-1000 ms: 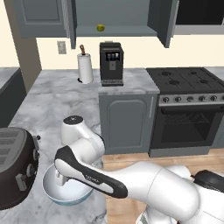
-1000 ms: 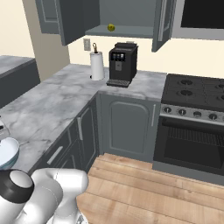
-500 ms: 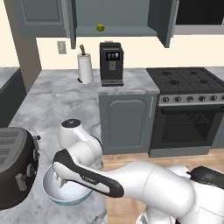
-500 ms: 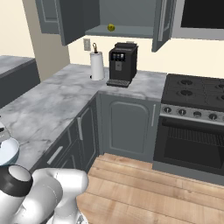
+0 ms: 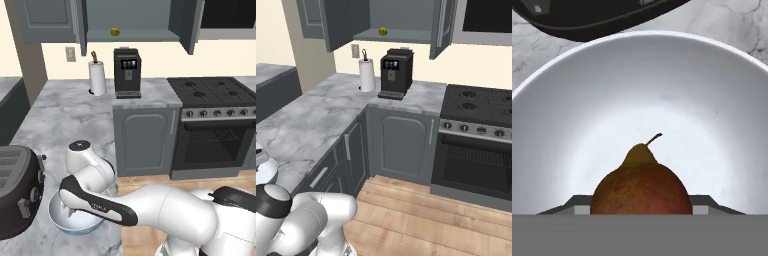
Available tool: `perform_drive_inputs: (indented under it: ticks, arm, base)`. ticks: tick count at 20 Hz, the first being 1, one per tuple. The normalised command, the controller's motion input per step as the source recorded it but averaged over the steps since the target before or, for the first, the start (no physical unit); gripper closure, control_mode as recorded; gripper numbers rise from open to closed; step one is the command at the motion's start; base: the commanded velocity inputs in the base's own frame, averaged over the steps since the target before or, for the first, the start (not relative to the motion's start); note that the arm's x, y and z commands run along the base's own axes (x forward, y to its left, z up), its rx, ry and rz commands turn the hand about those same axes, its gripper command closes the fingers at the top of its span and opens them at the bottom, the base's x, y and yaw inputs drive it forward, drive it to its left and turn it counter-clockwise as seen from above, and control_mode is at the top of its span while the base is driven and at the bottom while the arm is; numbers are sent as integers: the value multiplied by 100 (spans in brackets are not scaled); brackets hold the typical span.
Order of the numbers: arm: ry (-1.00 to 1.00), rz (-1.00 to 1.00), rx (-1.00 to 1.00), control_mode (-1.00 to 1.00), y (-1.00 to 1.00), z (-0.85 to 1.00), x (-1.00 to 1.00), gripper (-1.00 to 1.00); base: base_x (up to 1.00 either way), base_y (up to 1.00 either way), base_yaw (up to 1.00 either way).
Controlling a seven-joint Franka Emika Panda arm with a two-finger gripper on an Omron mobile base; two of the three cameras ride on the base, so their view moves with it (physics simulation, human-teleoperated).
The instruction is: Pick the pears from the cabinet and place them in one bowl. Pick the apple from the sink and place it in the other bowl.
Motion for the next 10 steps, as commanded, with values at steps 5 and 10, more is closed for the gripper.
perform_drive_inputs:
  ticks: [5, 10]
  arm:
    - [0, 0, -1, -100, 2, -16, 1, 100]
    - [0, 0, 0, -100, 2, -15, 2, 100]
  base:
    - [0, 0, 0]
    - [0, 0, 0]
